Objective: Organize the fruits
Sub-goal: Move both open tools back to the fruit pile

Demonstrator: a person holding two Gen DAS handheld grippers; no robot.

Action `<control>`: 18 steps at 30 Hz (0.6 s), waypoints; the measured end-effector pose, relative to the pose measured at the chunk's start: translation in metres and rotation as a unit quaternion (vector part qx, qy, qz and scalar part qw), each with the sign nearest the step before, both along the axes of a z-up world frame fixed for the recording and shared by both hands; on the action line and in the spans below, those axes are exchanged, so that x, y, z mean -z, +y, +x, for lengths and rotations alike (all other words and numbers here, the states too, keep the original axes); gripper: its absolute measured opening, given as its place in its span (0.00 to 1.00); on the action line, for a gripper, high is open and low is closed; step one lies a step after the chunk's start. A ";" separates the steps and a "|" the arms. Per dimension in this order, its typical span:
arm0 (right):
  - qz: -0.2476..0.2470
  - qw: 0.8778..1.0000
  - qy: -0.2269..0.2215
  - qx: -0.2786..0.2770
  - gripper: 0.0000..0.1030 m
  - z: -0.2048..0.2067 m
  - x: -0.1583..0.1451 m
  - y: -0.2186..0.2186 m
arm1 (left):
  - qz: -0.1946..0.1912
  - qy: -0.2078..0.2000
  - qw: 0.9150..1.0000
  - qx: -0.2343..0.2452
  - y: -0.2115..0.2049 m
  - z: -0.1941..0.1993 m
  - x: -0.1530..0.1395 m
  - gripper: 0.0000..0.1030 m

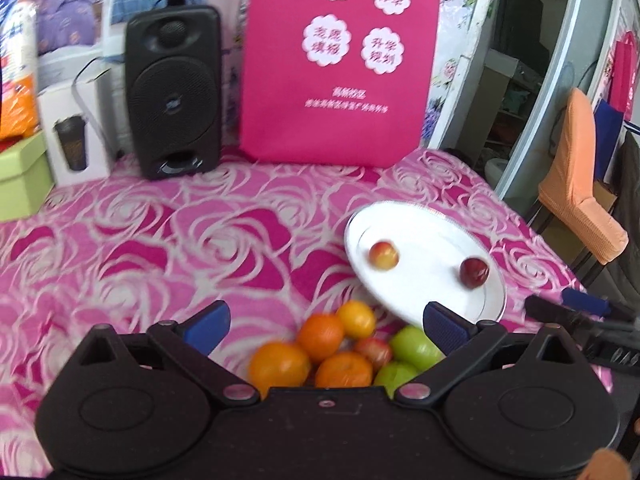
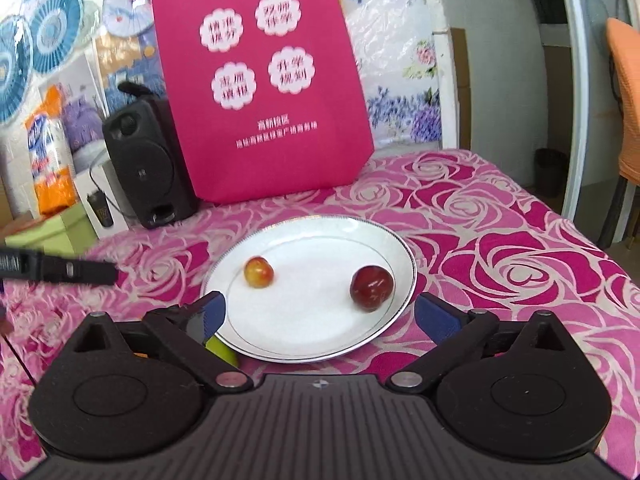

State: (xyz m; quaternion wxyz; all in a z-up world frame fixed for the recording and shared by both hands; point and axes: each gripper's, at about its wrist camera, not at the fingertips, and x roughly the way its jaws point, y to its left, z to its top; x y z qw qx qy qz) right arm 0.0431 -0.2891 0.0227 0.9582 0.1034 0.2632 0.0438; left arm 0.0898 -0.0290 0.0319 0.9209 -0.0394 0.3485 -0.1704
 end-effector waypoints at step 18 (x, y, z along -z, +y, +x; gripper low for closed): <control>0.007 0.997 -0.004 -0.073 1.00 -0.043 -0.026 0.047 | -0.025 -0.022 0.999 -0.016 0.053 -0.067 -0.012 1.00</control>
